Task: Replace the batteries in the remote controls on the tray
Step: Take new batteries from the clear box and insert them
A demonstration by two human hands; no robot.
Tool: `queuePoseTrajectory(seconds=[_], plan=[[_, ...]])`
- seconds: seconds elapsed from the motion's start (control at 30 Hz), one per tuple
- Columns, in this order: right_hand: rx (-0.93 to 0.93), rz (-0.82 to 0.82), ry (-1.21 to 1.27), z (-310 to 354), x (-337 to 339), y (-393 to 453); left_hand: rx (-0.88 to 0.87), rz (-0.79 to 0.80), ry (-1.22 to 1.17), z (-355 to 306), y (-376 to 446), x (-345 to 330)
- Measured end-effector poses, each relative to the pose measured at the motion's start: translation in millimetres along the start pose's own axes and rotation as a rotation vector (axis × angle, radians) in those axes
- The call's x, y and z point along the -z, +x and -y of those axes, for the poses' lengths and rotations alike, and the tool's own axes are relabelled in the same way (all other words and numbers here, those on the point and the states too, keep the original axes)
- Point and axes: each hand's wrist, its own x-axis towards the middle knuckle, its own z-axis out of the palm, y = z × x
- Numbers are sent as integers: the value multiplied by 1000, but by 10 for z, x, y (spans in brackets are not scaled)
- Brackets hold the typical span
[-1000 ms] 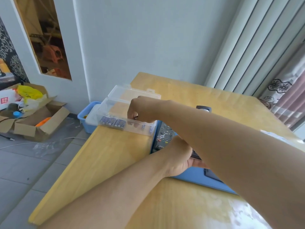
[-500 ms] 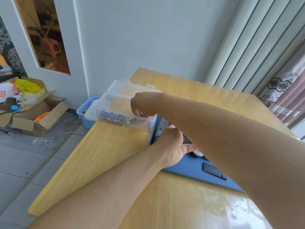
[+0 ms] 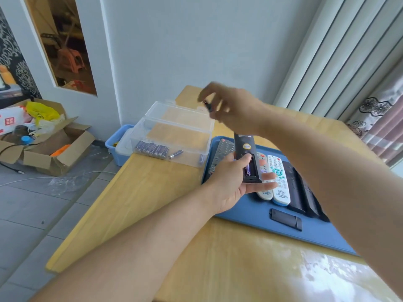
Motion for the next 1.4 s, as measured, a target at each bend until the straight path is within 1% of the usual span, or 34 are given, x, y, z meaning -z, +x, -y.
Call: queuePoseTrajectory(seconds=[0.07, 0.1, 0.17, 0.23, 0.3, 0.4, 0.5, 0.67, 0.77, 0.83, 1.03, 1.27, 1.4], plan=[[-6, -216, 231, -144, 72, -356, -7, 12, -8, -51, -40, -53], [-21, -296, 344, -222, 67, -535, -22, 35, -19, -54, -31, -57], [-67, -393, 524, -349, 2, -860, -32, 47, -32, -56, -38, -62], [-116, -453, 654, -448, -119, -1090, -68, 68, 6, -71, -63, -56], [-148, -521, 701, -521, -222, -1240, -107, 69, 54, -60, -40, -41], [-162, -600, 698, -559, -288, -1353, -146, 67, 104, -71, -43, -52], [-148, -593, 758, -591, -302, -1452, -183, 76, 125, -45, -33, -60], [-108, -486, 778, -547, -323, -1466, -170, 93, 106, -55, -41, -41], [-136, -481, 844, -498, -332, -1445, -134, 116, 124, -71, -39, -35], [-166, -501, 868, -491, -339, -1447, -142, 134, 125, -77, -40, -24], [-217, -517, 846, -508, -309, -1466, -166, 134, 99, -47, -32, -19], [-210, -517, 782, -530, -302, -1469, -176, 133, 103, -37, -30, -30], [-193, -508, 753, -537, -297, -1481, -177, 99, 101, -46, -30, -30]])
